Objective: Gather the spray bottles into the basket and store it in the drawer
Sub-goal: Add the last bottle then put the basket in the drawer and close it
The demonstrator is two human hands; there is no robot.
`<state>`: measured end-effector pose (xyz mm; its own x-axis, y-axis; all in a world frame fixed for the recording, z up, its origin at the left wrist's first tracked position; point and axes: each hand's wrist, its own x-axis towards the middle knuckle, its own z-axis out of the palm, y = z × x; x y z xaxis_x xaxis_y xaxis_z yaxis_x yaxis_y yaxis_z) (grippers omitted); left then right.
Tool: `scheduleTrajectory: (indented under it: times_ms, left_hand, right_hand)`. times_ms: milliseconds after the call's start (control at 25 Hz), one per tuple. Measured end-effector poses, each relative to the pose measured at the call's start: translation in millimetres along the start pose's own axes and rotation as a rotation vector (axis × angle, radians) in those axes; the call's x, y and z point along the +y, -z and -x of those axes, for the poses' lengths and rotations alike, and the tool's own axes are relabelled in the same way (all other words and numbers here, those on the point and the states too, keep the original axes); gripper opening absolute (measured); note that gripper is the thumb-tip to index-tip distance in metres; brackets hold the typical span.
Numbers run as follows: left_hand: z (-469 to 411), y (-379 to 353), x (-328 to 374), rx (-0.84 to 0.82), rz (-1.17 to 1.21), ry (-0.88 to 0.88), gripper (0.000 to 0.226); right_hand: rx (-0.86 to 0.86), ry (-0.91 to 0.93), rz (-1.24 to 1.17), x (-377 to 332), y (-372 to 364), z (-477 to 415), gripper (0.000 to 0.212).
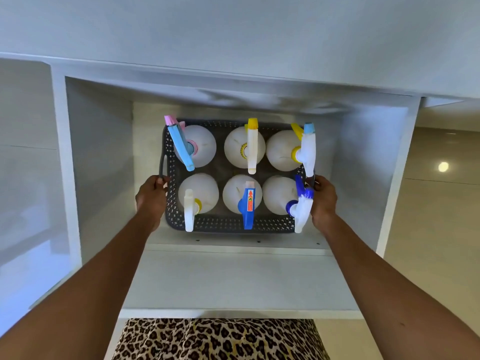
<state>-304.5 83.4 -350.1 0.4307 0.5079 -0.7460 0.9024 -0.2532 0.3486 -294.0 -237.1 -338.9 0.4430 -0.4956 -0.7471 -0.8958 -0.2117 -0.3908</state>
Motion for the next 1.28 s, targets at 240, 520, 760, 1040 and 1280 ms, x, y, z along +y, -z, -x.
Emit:
scheduleTrajectory:
  times_ms: [240,520,760,1040,1280]
  left_hand:
    - [68,12,7,0.185,0.162,0.064,0.03]
    - [202,37,-57,-0.026,-0.184,-0.715,0.039]
    - [238,47,-141,-0.054,-0.71,-0.944,0.056]
    - [226,44,-168,-0.028,-0.907,-1.044,0.073]
    - [225,43,-158,-0.019,-0.889,-1.041,0.076]
  right_hand:
    - [0.061,0.115,0.254,8,8,35,0.021]
    - [0.025,0.425,0.206,49,8,147,0.033]
    - [0.069,0.907,0.63,118,-10,254,0.053]
    - [0.013,0.958,0.985,167,-12,267,0.08]
    - [0.056,0.912,1.025,156,-16,262,0.095]
